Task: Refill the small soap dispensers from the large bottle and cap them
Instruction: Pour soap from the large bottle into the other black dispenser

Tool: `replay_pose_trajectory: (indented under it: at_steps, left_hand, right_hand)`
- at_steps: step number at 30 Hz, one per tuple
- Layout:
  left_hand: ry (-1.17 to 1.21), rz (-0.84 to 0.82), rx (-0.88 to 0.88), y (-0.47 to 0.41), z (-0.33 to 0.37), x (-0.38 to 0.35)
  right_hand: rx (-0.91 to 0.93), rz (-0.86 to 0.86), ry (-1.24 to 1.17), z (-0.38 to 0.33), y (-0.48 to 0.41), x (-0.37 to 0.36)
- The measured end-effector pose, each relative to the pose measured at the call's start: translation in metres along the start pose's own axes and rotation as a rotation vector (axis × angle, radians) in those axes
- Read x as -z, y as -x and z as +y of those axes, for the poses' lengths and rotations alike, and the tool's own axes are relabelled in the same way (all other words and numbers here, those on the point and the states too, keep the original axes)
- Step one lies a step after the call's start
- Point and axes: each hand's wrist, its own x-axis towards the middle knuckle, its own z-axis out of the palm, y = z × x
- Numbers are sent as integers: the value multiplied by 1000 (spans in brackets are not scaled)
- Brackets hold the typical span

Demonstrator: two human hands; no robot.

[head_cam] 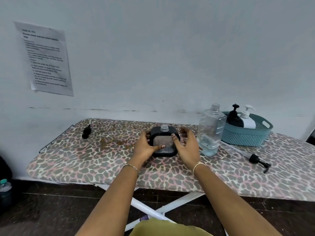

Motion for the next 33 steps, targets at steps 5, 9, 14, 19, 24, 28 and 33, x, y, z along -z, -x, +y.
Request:
replay_pose_trajectory:
  at_steps: [5, 9, 14, 19, 24, 28, 33]
  left_hand:
    - [-1, 13, 7, -3, 2, -9]
    - [-9, 25, 0, -4, 7, -19]
    - [-8, 59, -7, -6, 8, -30]
    - [-1, 71, -10, -13, 8, -37]
    - [18, 39, -13, -19, 8, -36]
    - [55, 18, -4, -21, 5, -34]
    - [54, 4, -20, -23, 6, -35]
  right_hand:
    - [68, 276, 196, 7, 4, 20]
    - [-8, 493, 146, 14, -3, 35]
    - [-260, 304, 131, 43, -31, 49]
    - [-201, 260, -115, 49, -51, 55]
    - [-222, 316, -153, 56, -59, 63]
    - [-147, 289, -122, 57, -60, 65]
    - [2, 206, 173, 41, -61, 68]
